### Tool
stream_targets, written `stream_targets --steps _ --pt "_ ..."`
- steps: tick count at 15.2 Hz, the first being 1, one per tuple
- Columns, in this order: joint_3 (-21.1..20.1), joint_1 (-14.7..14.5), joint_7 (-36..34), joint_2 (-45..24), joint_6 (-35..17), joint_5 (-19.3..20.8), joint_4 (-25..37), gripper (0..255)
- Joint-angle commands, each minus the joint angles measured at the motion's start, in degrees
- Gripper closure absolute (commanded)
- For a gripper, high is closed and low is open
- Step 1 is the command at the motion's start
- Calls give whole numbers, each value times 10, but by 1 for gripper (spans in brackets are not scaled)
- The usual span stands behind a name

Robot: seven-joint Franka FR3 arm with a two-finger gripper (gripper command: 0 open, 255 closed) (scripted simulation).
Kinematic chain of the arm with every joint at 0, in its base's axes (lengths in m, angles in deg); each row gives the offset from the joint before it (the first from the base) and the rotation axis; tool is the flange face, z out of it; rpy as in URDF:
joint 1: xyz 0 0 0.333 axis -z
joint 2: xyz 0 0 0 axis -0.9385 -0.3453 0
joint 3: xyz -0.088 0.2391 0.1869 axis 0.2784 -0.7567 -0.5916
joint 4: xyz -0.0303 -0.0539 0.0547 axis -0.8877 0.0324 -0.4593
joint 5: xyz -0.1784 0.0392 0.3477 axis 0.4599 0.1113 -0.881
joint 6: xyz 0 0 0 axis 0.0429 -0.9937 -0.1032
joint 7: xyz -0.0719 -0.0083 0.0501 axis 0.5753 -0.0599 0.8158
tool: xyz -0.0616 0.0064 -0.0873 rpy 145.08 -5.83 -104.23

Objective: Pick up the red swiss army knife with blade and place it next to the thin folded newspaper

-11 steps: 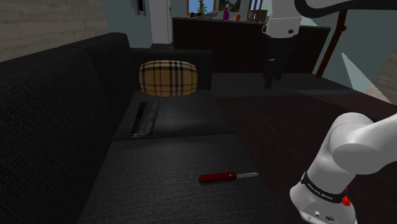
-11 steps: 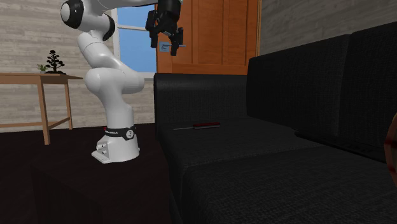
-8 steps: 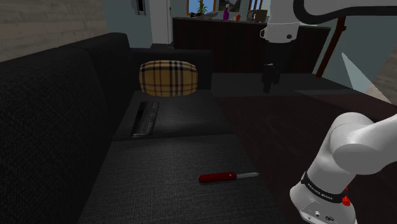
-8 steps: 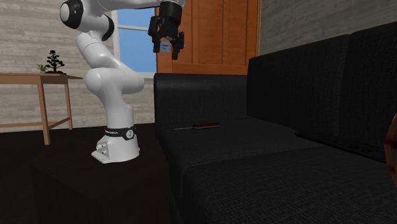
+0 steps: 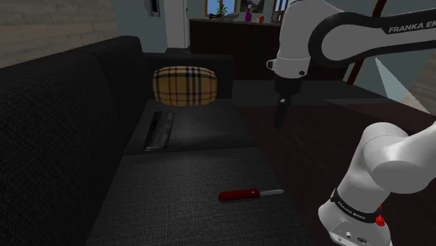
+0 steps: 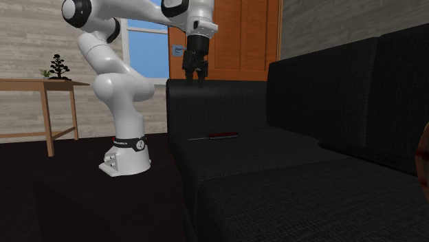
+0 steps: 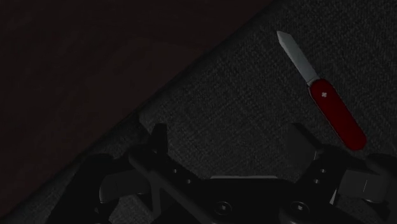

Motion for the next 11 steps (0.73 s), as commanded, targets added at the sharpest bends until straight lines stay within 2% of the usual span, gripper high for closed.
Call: stream_targets --steps 1,11 --pt "-10 -19 8 -2 -37 -13 -29 0" --pt "-63 -117 48 -83 -239 -75 -128 0"
